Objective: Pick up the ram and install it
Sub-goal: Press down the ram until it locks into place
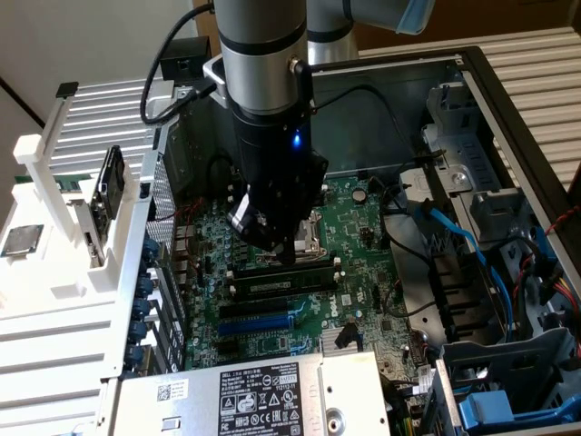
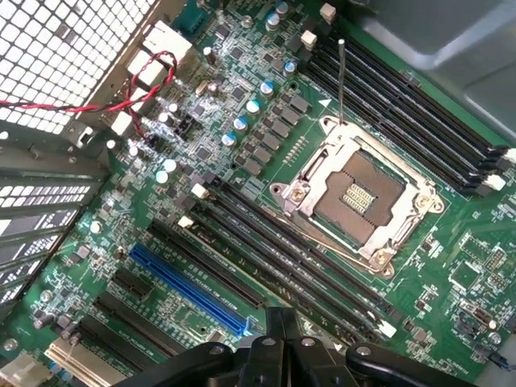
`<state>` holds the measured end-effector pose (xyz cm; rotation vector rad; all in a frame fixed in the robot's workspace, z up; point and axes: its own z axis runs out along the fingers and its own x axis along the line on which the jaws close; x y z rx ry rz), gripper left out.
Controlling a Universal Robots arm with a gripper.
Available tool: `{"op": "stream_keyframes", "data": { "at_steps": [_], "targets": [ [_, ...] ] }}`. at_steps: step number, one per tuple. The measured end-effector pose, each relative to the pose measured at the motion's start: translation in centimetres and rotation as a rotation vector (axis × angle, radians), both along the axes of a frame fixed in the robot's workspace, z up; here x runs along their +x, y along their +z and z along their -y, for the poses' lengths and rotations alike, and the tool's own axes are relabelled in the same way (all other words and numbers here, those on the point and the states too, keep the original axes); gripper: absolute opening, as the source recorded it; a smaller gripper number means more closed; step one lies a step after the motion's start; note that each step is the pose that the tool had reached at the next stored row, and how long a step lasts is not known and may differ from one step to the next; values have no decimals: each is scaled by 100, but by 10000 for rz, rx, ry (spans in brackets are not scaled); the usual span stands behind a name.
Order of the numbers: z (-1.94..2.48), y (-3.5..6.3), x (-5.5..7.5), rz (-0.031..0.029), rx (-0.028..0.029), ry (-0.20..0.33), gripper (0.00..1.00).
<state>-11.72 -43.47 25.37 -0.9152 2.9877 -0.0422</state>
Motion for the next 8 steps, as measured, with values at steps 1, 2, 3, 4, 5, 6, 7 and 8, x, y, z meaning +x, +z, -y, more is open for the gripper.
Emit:
{"op": "stream_keyframes", "data": {
  "at_steps": [1, 2, 3, 4, 5, 6, 7, 8],
  "targets": [
    [0, 0, 0, 0, -1, -143, 10],
    [0, 0, 0, 0, -1, -294, 10],
    [0, 0, 0, 0, 0, -444, 10],
    [0, 1, 0, -1, -1, -593, 10],
    [0, 0, 0, 0, -1, -744, 10],
    [0, 0, 1, 0, -1, -906, 10],
    [0, 0, 0, 0, 0, -1059, 10],
    [0, 0, 0, 0, 0, -1210, 10]
  ]
}}
